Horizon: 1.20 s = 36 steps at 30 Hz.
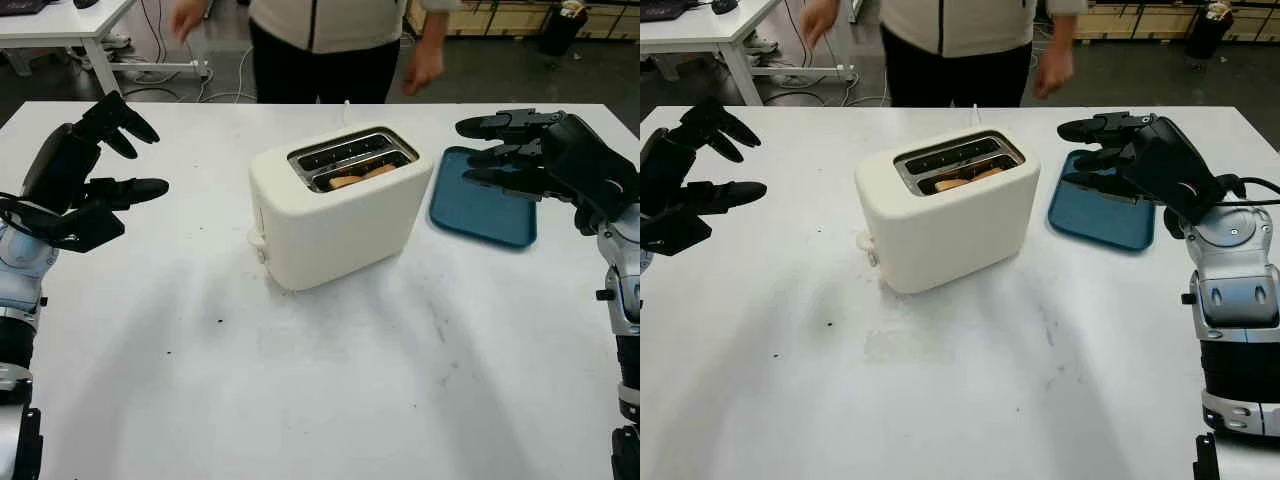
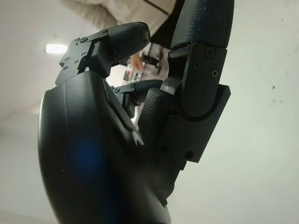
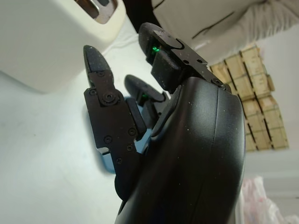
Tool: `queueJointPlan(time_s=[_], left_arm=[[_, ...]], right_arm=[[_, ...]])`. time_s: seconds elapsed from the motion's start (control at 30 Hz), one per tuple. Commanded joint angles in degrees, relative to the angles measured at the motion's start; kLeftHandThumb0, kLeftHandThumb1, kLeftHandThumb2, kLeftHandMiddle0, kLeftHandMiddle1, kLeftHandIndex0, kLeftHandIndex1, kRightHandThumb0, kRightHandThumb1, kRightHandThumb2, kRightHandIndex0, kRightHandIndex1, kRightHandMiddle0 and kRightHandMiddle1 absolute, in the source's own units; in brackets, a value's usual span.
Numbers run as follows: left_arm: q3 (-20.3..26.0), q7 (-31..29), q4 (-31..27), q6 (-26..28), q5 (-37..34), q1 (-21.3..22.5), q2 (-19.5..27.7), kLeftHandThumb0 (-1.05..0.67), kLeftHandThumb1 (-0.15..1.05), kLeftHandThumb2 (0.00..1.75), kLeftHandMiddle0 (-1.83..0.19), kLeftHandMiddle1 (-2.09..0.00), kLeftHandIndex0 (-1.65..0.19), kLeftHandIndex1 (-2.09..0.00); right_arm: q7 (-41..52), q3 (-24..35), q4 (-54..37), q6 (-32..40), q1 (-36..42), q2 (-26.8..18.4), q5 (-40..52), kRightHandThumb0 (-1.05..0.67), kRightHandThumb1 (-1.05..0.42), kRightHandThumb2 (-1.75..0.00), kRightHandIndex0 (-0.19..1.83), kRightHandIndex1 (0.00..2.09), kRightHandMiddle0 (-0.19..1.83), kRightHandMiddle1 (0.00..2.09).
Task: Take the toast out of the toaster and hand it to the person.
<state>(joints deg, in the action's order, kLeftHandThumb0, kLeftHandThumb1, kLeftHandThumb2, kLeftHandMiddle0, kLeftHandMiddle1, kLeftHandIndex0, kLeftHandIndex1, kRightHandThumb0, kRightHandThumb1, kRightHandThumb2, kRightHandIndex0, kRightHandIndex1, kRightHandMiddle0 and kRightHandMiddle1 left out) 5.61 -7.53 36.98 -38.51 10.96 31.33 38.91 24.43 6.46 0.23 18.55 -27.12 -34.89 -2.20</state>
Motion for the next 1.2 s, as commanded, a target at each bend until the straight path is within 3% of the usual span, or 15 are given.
queueJointPlan(time_s=[0.0, 0.67, 1.17], left_arm=[[0.4, -0.1, 0.0, -0.3, -0.8, -0.1, -0.2, -1.05, 0.92, 0.28, -0.30, -1.62, -0.20, -1.55], [-0.2, 0.3, 0.3, -0.5, 0.0, 0.8, -0.3, -1.05, 0.92, 0.28, -0.31, -1.58, -0.21, -1.52], [0.5, -2.4, -1.7, 3.4, -2.6, -0.5, -1.1, -1.05, 0.92, 0.20, -0.36, -1.55, -0.26, -1.51]], right_arm=[[-0.3, 0.6, -0.4, -0.8, 0.0, 0.3, 0.7, -0.28, -0.84, 0.00, 0.51, 0.64, 0.73, 0.00], [0.0, 0.4, -0.1, -1.7, -0.1, -0.1, 0.2, -0.28, -0.84, 0.00, 0.52, 0.62, 0.74, 0.00], [-0.3, 0.4, -0.4, -1.0, -0.2, 0.4, 0.5, -0.27, -0.84, 0.00, 0.51, 0.62, 0.72, 0.00]])
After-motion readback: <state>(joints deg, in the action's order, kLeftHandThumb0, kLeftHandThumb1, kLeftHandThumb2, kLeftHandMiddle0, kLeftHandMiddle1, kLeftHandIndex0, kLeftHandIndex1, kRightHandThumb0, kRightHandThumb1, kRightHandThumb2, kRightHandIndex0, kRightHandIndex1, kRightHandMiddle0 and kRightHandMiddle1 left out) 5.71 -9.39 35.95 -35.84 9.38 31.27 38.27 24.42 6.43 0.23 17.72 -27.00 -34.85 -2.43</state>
